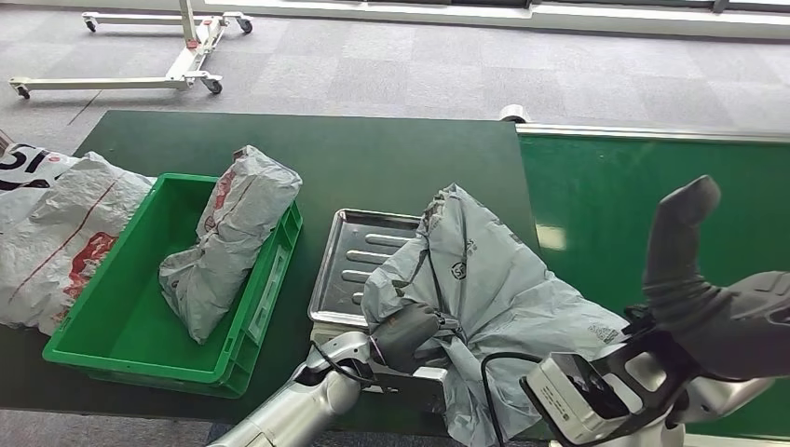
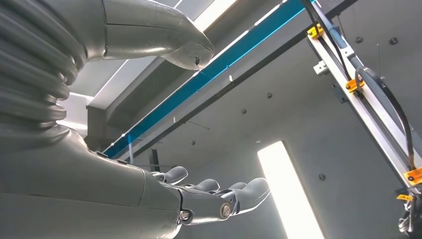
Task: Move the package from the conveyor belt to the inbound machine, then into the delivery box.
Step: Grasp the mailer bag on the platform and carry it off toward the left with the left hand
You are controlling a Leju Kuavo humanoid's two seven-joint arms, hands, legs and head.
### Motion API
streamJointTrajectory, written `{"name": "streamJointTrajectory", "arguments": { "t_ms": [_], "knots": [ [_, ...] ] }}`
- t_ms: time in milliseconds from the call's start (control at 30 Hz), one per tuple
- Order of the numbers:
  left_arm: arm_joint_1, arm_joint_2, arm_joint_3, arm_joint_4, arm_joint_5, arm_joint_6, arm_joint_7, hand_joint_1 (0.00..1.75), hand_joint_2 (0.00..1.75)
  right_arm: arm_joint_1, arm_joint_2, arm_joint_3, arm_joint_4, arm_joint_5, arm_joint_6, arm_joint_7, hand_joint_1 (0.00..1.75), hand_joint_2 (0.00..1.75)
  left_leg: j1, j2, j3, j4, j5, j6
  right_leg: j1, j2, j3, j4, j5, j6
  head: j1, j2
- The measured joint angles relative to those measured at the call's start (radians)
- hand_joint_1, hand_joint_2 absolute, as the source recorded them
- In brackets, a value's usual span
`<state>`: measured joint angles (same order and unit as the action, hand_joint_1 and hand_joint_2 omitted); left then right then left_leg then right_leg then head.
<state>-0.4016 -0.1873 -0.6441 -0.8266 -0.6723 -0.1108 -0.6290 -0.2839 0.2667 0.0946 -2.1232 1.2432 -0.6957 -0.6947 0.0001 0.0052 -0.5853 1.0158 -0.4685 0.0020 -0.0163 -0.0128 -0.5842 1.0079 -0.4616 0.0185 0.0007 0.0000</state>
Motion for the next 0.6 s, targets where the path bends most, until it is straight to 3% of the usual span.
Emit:
{"name": "streamJointTrajectory", "arguments": {
  "t_ms": [133, 200, 300, 433, 500, 600],
  "knots": [
    [0.000, 0.000, -0.001, 0.002, 0.012, 0.034, 0.001, 1.75, 1.75, 0.002, 0.000, -0.003, 0.004, 0.004, 0.000, 0.000, 0.00, 1.75, 0.000, 0.000, 0.000, 0.000, 0.000, 0.000, 0.000, 0.000, 0.000, 0.000, 0.000, 0.000, 0.000, 0.000],
    [0.006, 0.003, 0.000, -0.012, 0.029, 0.105, 0.009, 1.75, 1.75, 0.007, 0.000, -0.011, 0.005, 0.008, 0.000, 0.000, 0.00, 1.75, 0.000, 0.000, 0.000, 0.000, 0.000, 0.000, 0.000, 0.000, 0.000, 0.000, 0.000, 0.000, 0.000, 0.000],
    [0.028, 0.025, 0.027, -0.092, 0.019, 0.346, 0.072, 1.75, 1.75, 0.027, 0.000, -0.031, 0.004, 0.013, 0.000, 0.000, 0.00, 1.75, 0.001, 0.001, -0.001, 0.000, 0.000, 0.000, 0.001, 0.000, -0.001, 0.000, 0.000, 0.000, 0.000, 0.000],
    [0.053, 0.075, 0.156, -0.269, -0.101, 0.725, 0.204, 1.75, 1.75, 0.061, 0.000, -0.053, -0.003, 0.016, -0.001, 0.000, 0.00, 1.75, 0.002, 0.001, 0.000, 0.000, 0.001, -0.001, 0.002, 0.001, -0.001, 0.000, 0.000, 0.000, 0.000, 0.000],
    [0.067, 0.091, 0.227, -0.344, -0.143, 0.795, 0.230, 1.75, 1.75, 0.070, -0.001, -0.058, -0.008, 0.018, -0.001, 0.000, 0.00, 1.75, 0.002, 0.000, 0.000, 0.000, 0.001, -0.001, 0.002, 0.000, -0.001, 0.000, 0.000, -0.001, 0.000, 0.000],
    [0.085, 0.102, 0.290, -0.414, -0.164, 0.810, 0.239, 1.75, 1.75, 0.074, -0.001, -0.064, -0.011, 0.021, -0.001, 0.000, 0.00, 1.75, 0.003, 0.000, -0.001, 0.000, 0.001, -0.002, 0.002, 0.000, -0.001, 0.000, 0.000, -0.001, 0.000, 0.000]
  ]
}}
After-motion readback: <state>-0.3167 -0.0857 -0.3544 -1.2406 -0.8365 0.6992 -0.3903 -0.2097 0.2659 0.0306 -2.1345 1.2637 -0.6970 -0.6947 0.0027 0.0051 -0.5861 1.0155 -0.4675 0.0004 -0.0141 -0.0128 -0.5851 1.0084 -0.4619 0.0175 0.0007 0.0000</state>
